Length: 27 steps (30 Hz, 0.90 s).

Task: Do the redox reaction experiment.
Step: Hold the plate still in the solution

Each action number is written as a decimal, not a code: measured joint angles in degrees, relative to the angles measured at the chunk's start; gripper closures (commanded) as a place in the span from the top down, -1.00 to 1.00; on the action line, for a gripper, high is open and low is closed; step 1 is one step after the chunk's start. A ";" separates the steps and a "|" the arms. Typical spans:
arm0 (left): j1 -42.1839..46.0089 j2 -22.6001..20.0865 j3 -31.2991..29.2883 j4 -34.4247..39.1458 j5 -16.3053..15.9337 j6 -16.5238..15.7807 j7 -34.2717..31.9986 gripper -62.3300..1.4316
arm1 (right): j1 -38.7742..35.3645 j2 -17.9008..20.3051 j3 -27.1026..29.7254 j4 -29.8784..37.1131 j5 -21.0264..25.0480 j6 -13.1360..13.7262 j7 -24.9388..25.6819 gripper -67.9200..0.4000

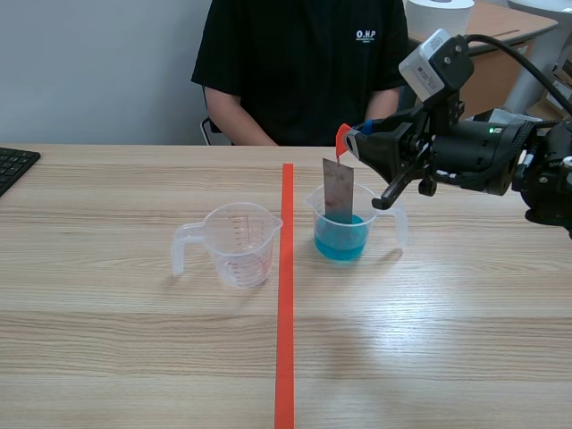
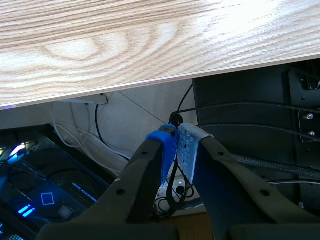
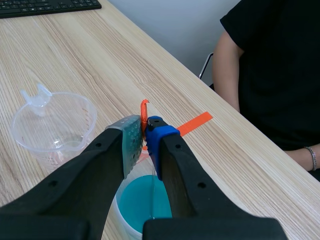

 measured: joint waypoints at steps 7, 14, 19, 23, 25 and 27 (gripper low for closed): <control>0.00 0.00 0.00 0.00 0.00 0.00 0.00 -0.80 | 0.00 0.02 0.00 0.00 0.00 0.00 0.02 -0.94; 0.00 0.00 0.00 0.00 0.00 0.00 0.00 -0.80 | -0.33 0.81 1.11 1.95 0.04 0.07 -0.26 -0.94; 0.00 0.00 0.00 0.00 0.00 0.02 0.00 -0.80 | -0.31 1.14 3.56 4.57 0.26 0.04 -0.63 -0.94; 0.00 0.00 0.00 0.00 0.00 0.00 0.00 -0.80 | -0.31 1.14 4.37 6.08 0.39 0.07 -1.64 -0.94; 0.00 0.00 0.00 0.00 0.00 0.00 0.00 -0.80 | -0.31 1.11 4.85 7.19 1.05 0.09 -2.84 -0.94; 0.00 0.00 0.00 0.00 0.00 0.00 0.00 -0.80 | -0.31 1.11 5.42 8.55 2.25 0.09 -4.20 -0.94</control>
